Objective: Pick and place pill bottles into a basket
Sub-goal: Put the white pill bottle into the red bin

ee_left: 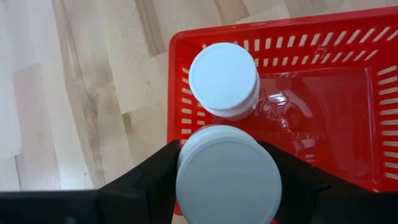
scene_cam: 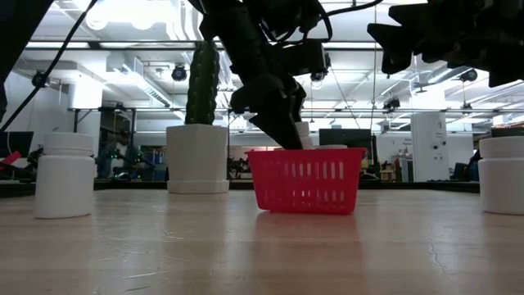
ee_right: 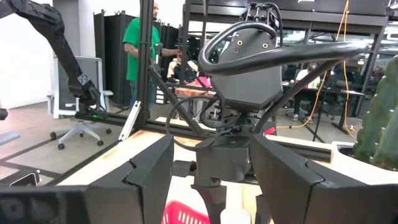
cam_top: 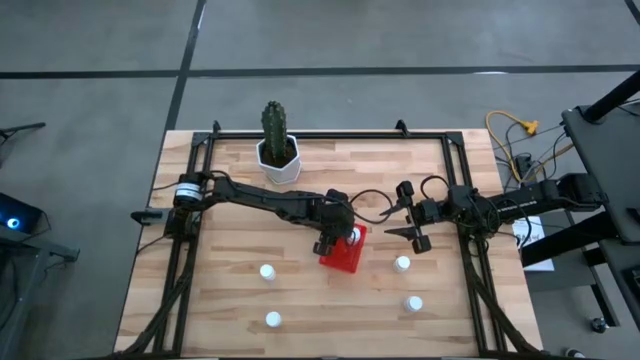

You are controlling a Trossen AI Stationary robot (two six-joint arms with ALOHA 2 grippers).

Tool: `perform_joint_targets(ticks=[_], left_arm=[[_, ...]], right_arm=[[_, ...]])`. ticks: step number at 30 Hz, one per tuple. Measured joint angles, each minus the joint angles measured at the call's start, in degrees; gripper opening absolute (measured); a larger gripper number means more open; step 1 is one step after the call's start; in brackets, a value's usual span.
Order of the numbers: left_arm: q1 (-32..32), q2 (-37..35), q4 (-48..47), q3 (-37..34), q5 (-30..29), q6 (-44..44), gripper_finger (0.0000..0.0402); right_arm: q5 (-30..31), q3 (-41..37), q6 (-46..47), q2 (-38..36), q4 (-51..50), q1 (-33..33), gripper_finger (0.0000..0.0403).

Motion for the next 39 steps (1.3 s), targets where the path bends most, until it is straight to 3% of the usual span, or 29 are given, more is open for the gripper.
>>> perform_joint_targets(ticks=[17,28,39], left_arm=[[0.0,0.0,-0.9,0.28,0.1,-1.04,0.019],[0.0,0.0,-1.39,0.28,0.07,-1.16,0.0266],[0.0,-0.08,-1.41,0.28,-3.74,0.01,0.0274]], right_arm=[[0.13,0.0,0.21,0.0,0.0,0.0,0.0203],[0.11,0.0,0.03,0.0,0.0,0.0,0.0203],[0.09,0.0,0.03,0.0,0.0,0.0,0.0203]])
